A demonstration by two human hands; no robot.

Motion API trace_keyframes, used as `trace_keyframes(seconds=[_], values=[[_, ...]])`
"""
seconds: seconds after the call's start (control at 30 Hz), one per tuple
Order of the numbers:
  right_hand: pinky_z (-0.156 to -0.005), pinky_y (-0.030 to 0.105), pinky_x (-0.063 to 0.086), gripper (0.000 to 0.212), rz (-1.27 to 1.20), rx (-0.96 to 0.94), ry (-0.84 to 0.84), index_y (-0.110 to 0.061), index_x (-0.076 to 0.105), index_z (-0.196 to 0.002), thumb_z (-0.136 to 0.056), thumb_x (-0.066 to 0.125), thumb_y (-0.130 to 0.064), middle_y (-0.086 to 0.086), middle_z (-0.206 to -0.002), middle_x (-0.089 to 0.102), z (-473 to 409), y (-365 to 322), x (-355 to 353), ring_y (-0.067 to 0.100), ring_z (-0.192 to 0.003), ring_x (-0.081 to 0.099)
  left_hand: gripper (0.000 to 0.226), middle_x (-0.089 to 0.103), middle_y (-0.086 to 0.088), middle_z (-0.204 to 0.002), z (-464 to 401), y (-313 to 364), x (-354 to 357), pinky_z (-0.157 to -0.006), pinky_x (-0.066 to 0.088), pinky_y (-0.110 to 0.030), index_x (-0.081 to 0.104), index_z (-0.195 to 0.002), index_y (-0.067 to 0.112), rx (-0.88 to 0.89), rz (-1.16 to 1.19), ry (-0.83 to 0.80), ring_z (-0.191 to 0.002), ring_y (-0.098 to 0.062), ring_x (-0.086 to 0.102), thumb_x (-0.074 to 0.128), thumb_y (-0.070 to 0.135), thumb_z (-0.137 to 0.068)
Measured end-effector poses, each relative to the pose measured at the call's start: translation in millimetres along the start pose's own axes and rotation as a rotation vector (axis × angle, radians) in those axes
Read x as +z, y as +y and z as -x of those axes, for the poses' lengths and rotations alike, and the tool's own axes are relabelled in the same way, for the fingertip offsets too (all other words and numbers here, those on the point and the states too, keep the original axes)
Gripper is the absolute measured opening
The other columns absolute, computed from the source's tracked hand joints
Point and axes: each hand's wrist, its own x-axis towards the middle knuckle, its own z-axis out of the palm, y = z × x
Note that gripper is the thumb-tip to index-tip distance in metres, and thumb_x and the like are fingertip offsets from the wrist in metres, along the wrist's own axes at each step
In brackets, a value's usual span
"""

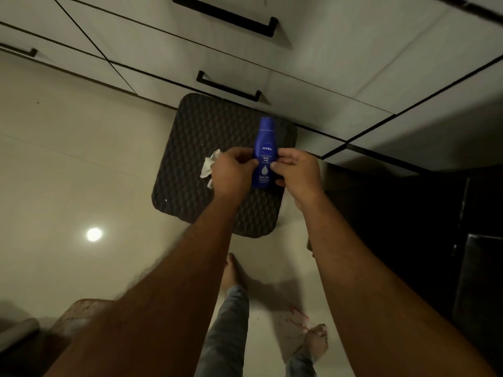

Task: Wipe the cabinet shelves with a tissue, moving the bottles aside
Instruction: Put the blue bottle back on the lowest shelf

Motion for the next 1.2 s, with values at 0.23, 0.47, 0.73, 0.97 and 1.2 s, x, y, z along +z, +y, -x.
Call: trace_keyframes(seconds=[0.23, 0.47, 0.73, 0.97, 1.2], values=[[-0.078, 0.028, 0.056, 0.037, -0.081, -0.094, -0.029, -0.019, 0.061, -0.125, -0.090, 0.064, -0.008, -0.004, -0.111, 0.069, 75.8, 5.9, -57.6, 0.008, -0.099, 0.066, 0.028, 0.062, 0.013, -0.099, 87.8, 23.7, 7.2, -0.078, 0.054, -0.019, 0.062, -0.118, 0.017, 0.073, 0.143, -0.029, -0.091, 0.003, 0.061, 0.063, 0.014, -0.091], [-0.070, 0.020, 0.056, 0.037, -0.144, -0.205, -0.016, -0.014, 0.062, -0.124, -0.089, 0.066, -0.005, -0.004, -0.106, 0.069, 167.2, 19.6, -146.0, 0.006, -0.094, 0.067, 0.028, 0.065, 0.006, -0.110, 210.8, 59.8, 44.2, -0.088, 0.056, -0.035, 0.060, -0.119, 0.016, 0.117, 0.217, -0.036, -0.101, -0.009, 0.065, 0.062, 0.015, -0.091], [-0.072, 0.017, 0.056, 0.036, -0.195, -0.270, 0.008, -0.017, 0.062, -0.123, -0.089, 0.067, -0.007, -0.005, -0.109, 0.069, 252.1, 61.3, -265.8, 0.000, -0.092, 0.067, 0.034, 0.065, 0.005, -0.113, 327.9, 96.5, 120.1, -0.082, 0.057, -0.026, 0.057, -0.126, 0.017, 0.217, 0.204, -0.120, -0.100, -0.009, 0.066, 0.058, 0.011, -0.093], [-0.066, 0.018, 0.052, 0.033, -0.244, -0.241, 0.149, -0.015, 0.063, -0.120, -0.089, 0.067, -0.006, -0.003, -0.106, 0.068, 274.8, 111.3, -357.9, 0.010, -0.095, 0.067, 0.037, 0.066, -0.001, -0.117, 364.8, 116.5, 207.6, -0.088, 0.057, -0.038, 0.057, -0.128, 0.019, 0.311, 0.130, -0.291, -0.104, -0.014, 0.066, 0.059, 0.009, -0.092], [-0.064, 0.022, 0.054, 0.029, -0.319, -0.284, 0.305, -0.023, 0.064, -0.097, -0.083, 0.072, 0.000, -0.003, -0.091, 0.070, 254.8, 148.4, -421.2, 0.007, -0.079, 0.068, 0.035, 0.066, 0.010, -0.107, 361.1, 137.5, 283.8, -0.081, 0.053, -0.015, 0.060, -0.123, 0.014, 0.467, 0.031, -0.377, -0.095, 0.004, 0.064, 0.061, 0.005, -0.089]])
